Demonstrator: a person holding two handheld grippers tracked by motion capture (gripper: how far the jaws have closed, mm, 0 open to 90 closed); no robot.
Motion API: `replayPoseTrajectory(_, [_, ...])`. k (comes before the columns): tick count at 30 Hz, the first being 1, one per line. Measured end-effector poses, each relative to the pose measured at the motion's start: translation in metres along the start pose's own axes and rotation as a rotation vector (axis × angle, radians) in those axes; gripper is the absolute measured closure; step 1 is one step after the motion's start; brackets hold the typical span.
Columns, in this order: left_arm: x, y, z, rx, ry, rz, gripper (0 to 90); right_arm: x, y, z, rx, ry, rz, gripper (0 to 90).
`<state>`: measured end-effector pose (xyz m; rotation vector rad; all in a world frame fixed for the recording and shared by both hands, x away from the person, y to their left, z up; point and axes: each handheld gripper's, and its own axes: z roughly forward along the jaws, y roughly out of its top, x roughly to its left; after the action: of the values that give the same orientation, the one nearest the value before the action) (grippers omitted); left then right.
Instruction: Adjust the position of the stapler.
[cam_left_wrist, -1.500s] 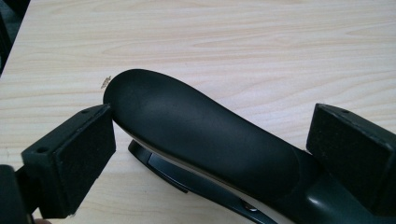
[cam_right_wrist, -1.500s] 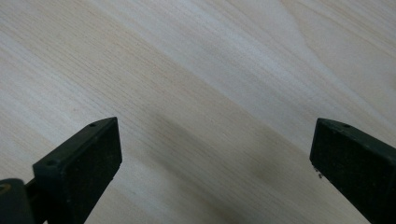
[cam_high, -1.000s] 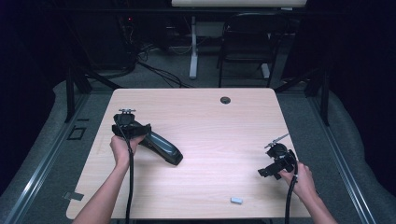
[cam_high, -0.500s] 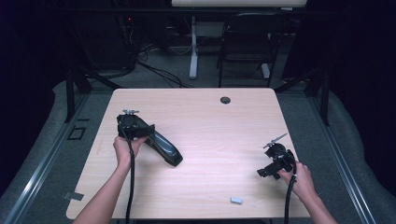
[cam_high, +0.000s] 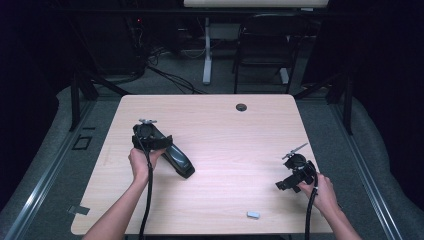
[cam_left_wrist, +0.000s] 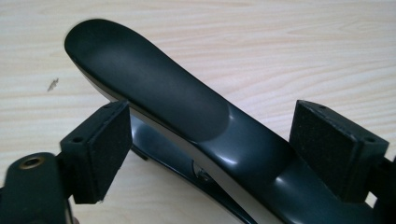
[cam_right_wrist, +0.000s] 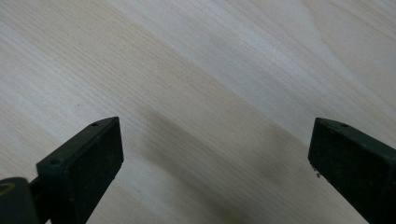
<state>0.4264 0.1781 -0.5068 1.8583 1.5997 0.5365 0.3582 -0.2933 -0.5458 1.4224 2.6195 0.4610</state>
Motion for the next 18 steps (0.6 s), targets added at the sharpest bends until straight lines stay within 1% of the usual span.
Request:
replayPoseTrajectory(1, [-0.001, -0.001, 0.001, 0.005, -0.004, -0.010, 12.9, 0.000, 0.000, 0.000, 0.008, -0.004, -0.006, 2.7])
replayPoseTrajectory(2, [-0.002, -0.002, 0.002, 0.010, -0.010, -0.023, 12.6, 0.000, 0.000, 0.000, 0.004, 0.003, -0.002, 2.7])
replayPoseTrajectory(3, [-0.003, -0.003, 0.006, 0.027, -0.016, -0.034, 10.2, -0.001, 0.000, -0.001, 0.015, -0.001, -0.012, 2.7])
replayPoseTrajectory(4, [-0.003, -0.003, 0.006, 0.027, -0.016, -0.034, 8.7, -0.001, 0.000, -0.001, 0.015, -0.001, -0.012, 2.7])
replayPoseTrajectory(5, [-0.003, -0.004, 0.008, 0.032, -0.020, -0.043, 7.5, -0.001, 0.000, -0.001, 0.016, -0.011, -0.017, 2.8])
replayPoseTrajectory(7, [-0.003, -0.005, 0.010, 0.034, -0.031, -0.045, 7.0, -0.001, 0.000, -0.001, 0.017, -0.011, -0.017, 2.8])
replayPoseTrajectory(8, [-0.003, -0.004, 0.010, 0.035, -0.038, -0.042, 7.4, 0.000, 0.000, 0.000, 0.011, 0.004, -0.009, 2.8])
replayPoseTrajectory(9, [-0.003, -0.004, 0.011, 0.036, -0.043, -0.038, 7.6, 0.000, 0.000, 0.000, 0.008, -0.003, -0.007, 2.8])
replayPoseTrajectory(12, [-0.004, -0.004, 0.012, 0.043, -0.063, -0.024, 8.8, 0.000, 0.000, 0.000, 0.011, -0.002, -0.010, 2.8])
replayPoseTrajectory(13, [-0.006, -0.004, 0.012, 0.049, -0.072, -0.007, 9.4, 0.000, 0.000, 0.000, 0.014, -0.002, -0.013, 2.8])
replayPoseTrajectory(14, [-0.010, -0.005, 0.013, 0.059, -0.085, 0.022, 11.3, 0.000, 0.000, 0.000, 0.016, -0.003, -0.014, 2.8])
replayPoseTrajectory(16, [-0.016, -0.006, 0.015, 0.070, -0.095, 0.053, 13.1, 0.000, 0.000, -0.001, 0.018, -0.010, -0.016, 2.8])
replayPoseTrajectory(17, [-0.016, -0.006, 0.015, 0.070, -0.095, 0.053, 14.5, 0.000, 0.000, -0.001, 0.018, -0.010, -0.016, 2.8])
replayPoseTrajectory(18, [-0.017, -0.006, 0.015, 0.068, -0.100, 0.066, 15.9, 0.000, 0.000, -0.001, 0.019, -0.009, -0.018, 2.9])
